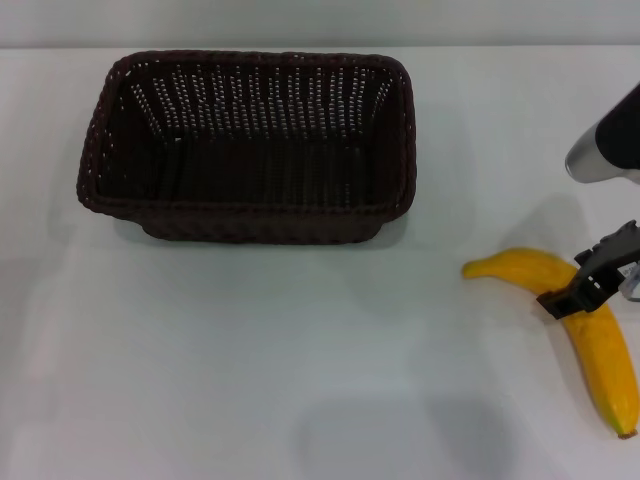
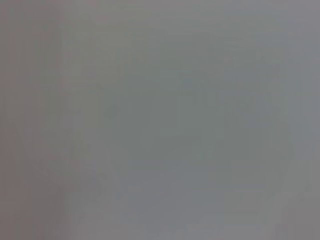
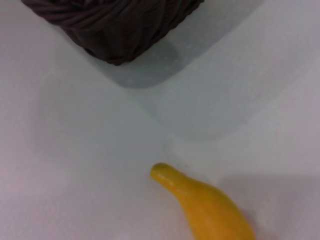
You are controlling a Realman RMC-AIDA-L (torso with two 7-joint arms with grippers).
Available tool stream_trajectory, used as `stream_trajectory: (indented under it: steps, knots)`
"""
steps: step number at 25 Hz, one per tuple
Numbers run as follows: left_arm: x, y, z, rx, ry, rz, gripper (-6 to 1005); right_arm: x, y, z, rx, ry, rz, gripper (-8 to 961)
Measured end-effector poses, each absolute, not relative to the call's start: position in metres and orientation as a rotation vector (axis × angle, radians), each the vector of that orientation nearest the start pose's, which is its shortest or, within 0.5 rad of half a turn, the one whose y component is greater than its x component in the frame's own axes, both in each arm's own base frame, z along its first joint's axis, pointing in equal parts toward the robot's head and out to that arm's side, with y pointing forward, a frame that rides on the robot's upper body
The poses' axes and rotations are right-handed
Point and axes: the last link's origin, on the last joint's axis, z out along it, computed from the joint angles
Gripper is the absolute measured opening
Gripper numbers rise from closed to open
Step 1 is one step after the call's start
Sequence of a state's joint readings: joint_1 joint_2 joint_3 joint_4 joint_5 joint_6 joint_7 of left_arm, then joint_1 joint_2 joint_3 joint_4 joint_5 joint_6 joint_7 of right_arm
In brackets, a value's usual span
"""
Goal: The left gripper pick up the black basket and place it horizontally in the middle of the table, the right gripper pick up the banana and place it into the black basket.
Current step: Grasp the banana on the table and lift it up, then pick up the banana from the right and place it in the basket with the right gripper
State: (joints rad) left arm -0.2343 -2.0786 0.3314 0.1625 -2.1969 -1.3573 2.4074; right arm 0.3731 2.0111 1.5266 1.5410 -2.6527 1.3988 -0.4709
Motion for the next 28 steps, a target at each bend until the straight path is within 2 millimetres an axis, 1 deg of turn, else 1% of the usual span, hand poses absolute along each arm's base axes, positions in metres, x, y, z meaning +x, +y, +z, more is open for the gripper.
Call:
stream_trajectory:
  steps: [5, 10, 13, 16, 17, 20, 22, 25, 27, 28]
  knots:
    - [-0.409, 0.25, 0.075, -1.178, -0.788, -0.95, 880, 0.214, 0.331, 0.008, -2.424, 0.824, -0.543, 708]
    - [-0.409, 0.249, 0.075, -1.173, -0.791, -0.956, 880, 0.214, 0.333, 0.01, -2.41, 0.834, -0.571, 586]
    - [-0.409, 0.249, 0.075, -1.169, -0.795, -0.963, 879, 0.214, 0.336, 0.015, -2.397, 0.839, -0.559, 531]
    - [-0.41, 0.25, 0.076, -1.169, -0.794, -0.963, 879, 0.208, 0.345, 0.03, -2.368, 0.809, -0.495, 476]
    - [-0.41, 0.25, 0.076, -1.169, -0.793, -0.963, 879, 0.205, 0.349, 0.036, -2.355, 0.796, -0.471, 477]
    - [-0.409, 0.25, 0.076, -1.169, -0.793, -0.964, 879, 0.191, 0.367, 0.059, -2.306, 0.733, -0.348, 478]
    - [-0.409, 0.25, 0.076, -1.17, -0.792, -0.964, 879, 0.171, 0.381, 0.069, -2.278, 0.655, -0.236, 480]
    - [-0.409, 0.25, 0.076, -1.172, -0.792, -0.965, 880, 0.133, 0.398, 0.07, -2.299, 0.496, -0.08, 481]
    - [-0.407, 0.252, 0.075, -1.18, -0.791, -0.969, 880, 0.107, 0.404, 0.064, -2.339, 0.402, 0.038, 483]
    - [-0.406, 0.254, 0.075, -1.183, -0.79, -0.971, 880, 0.097, 0.405, 0.06, -2.358, 0.375, 0.089, 483]
